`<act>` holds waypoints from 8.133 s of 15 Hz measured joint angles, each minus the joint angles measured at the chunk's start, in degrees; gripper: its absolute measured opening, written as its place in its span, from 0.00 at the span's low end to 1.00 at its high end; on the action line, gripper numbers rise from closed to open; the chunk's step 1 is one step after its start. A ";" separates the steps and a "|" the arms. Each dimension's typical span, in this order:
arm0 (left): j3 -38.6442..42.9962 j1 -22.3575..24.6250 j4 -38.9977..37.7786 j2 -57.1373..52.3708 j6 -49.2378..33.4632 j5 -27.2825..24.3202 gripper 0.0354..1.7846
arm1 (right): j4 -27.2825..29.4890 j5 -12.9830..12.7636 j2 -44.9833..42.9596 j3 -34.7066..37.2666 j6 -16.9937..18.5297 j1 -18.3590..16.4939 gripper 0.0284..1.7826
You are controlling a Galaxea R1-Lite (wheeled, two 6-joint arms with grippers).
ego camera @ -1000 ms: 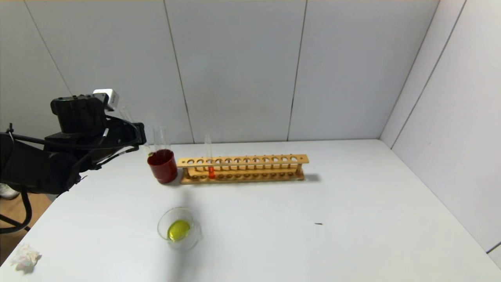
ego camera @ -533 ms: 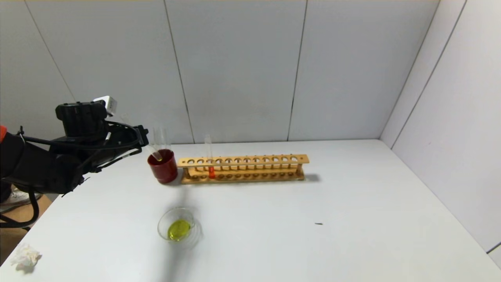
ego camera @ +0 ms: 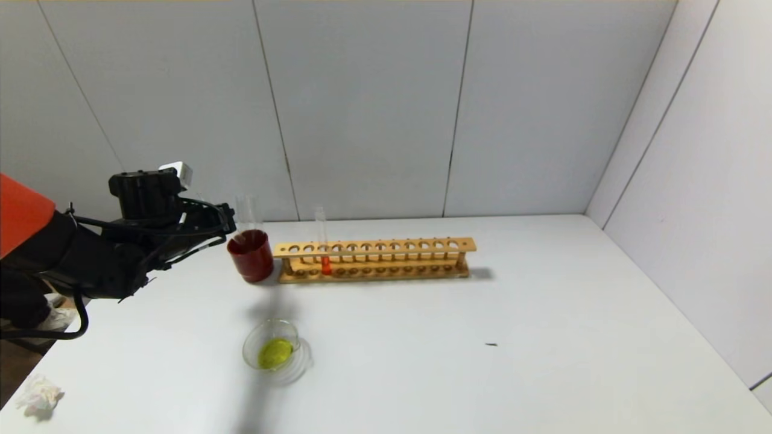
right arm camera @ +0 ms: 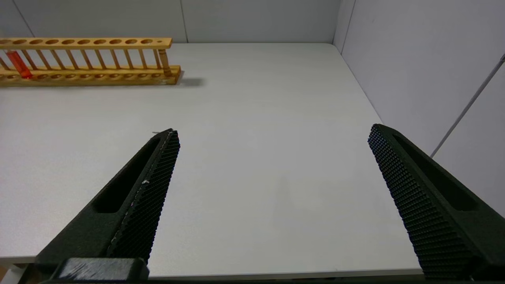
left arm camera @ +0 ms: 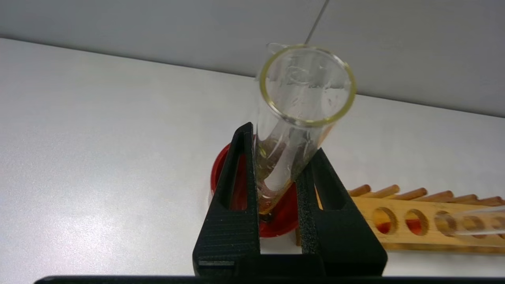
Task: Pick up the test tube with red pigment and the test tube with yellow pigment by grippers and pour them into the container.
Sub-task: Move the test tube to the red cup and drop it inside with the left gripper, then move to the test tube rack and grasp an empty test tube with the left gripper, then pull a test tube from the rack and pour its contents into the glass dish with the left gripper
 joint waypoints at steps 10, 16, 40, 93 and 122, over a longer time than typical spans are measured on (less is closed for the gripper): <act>-0.96 0.11 -0.24 4.35 0.09 -0.05 0.36 | 0.00 0.02 0.00 0.00 0.00 -0.05 0.98; -0.24 -0.82 -1.23 3.43 0.20 0.11 0.88 | 0.00 0.02 0.00 0.00 0.00 0.00 0.98; 12.41 -19.22 -3.44 -10.91 13.09 1.68 0.97 | 0.00 0.05 0.00 0.00 0.00 0.00 0.98; 4.96 -9.25 21.35 -21.03 48.97 -13.23 0.16 | -0.02 0.05 0.00 0.00 0.00 -0.05 0.98; 8.63 5.21 38.92 -17.18 135.91 -31.31 0.16 | 0.00 0.02 0.00 0.00 0.00 0.00 0.98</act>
